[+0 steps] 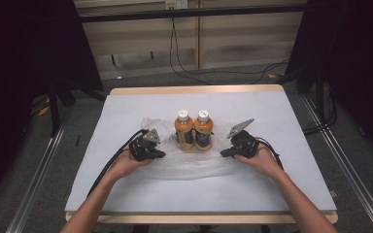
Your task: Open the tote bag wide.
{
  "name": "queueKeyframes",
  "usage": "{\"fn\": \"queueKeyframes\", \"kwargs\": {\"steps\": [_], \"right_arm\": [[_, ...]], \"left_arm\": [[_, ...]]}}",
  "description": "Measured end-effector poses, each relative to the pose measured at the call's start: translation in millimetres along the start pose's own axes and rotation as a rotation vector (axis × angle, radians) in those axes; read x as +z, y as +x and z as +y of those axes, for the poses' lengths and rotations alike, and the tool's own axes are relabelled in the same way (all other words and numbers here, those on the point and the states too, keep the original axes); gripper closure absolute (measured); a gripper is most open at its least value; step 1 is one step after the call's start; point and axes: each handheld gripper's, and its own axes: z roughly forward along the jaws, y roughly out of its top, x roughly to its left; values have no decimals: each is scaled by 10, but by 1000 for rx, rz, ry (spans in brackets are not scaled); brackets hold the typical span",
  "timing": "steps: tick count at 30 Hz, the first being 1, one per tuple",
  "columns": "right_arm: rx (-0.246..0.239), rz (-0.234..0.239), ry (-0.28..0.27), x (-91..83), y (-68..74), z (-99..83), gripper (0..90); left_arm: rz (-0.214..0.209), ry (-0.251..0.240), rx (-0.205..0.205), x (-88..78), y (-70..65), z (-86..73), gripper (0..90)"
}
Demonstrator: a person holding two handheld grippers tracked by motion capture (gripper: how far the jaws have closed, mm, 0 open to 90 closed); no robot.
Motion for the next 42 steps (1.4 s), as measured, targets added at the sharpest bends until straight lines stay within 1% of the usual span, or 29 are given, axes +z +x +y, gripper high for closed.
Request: {"fn": "queueKeyframes", "kwargs": {"steps": [1, 4, 5, 7, 8, 9, 10, 12, 13, 14, 15, 16, 17, 19, 21, 23, 26, 27, 28, 29, 31, 32, 33, 35, 36, 38, 39, 40, 42], "right_arm": [[-10, -2, 0, -1, -8, 3, 900], [1, -7, -1, -5, -10, 26, 900], [-12, -7, -14, -11, -19, 44, 900], [-21, -17, -23, -39, -7, 96, 900], [-30, -21, -28, -51, 7, 135, 900], [-34, -21, -30, -55, 17, 157, 900], [-43, -19, -31, -56, 29, 187, 900], [-59, -36, -8, -52, 56, 250, 900], [-68, -34, -5, -43, 54, 278, 900], [-72, -42, 6, -40, 56, 304, 900], [-72, -42, 13, -35, 50, 327, 900], [-80, -44, 13, -27, 38, 346, 900], [-69, -49, 21, -19, 34, 361, 900], [-66, -53, 32, 20, 2, 370, 900], [-65, -54, 38, 51, -7, 368, 900], [-76, -60, 57, 87, -12, 365, 900], [-90, -76, 92, 133, -4, 356, 900], [-101, -87, 101, 146, -9, 352, 900], [-115, -96, 114, 161, -15, 344, 900], [-117, -93, 114, 159, -17, 340, 900], [-123, -103, 125, 154, -13, 343, 900], [-142, -114, 135, 151, -9, 348, 900], [-158, -130, 153, 146, 0, 356, 900], [-181, -160, 184, 138, 10, 365, 900], [-183, -165, 196, 132, 13, 369, 900], [-189, -162, 201, 120, -9, 363, 900], [-185, -157, 202, 114, -17, 355, 900], [-190, -164, 208, 105, -31, 352, 900], [-194, -164, 220, 81, -59, 335, 900]], "left_arm": [[-1, -26, 5, -27, -8, 41, 900], [8, -53, 23, -60, -3, 156, 900], [4, -63, 29, -58, 1, 199, 900], [23, -50, 50, -35, -10, 300, 900], [18, -37, 59, -31, -11, 333, 900], [20, -49, 64, -13, -15, 362, 900], [16, -43, 65, -10, -11, 394, 900], [19, -38, 74, 9, -8, 441, 900], [17, -43, 68, 23, -15, 461, 900], [25, -41, 78, 36, -21, 481, 900], [22, -38, 75, 52, -26, 494, 900], [25, -27, 90, 69, -18, 508, 900], [26, -12, 81, 114, -12, 514, 900], [28, 6, 83, 174, 19, 503, 900], [44, 31, 83, 234, 39, 485, 900], [52, 56, 89, 286, 54, 451, 900], [76, 100, 95, 335, 80, 385, 900], [68, 80, 82, 327, 97, 363, 900], [79, 94, 86, 315, 108, 355, 900], [91, 95, 83, 315, 106, 350, 900], [110, 128, 102, 302, 124, 361, 900], [132, 152, 114, 298, 133, 373, 900], [137, 165, 122, 296, 145, 379, 900], [139, 170, 121, 292, 172, 372, 900], [145, 175, 111, 288, 175, 367, 900], [148, 189, 122, 271, 217, 356, 900], [144, 189, 117, 265, 231, 346, 900], [140, 200, 117, 255, 245, 338, 900], [148, 215, 121, 249, 251, 336, 900]]}}
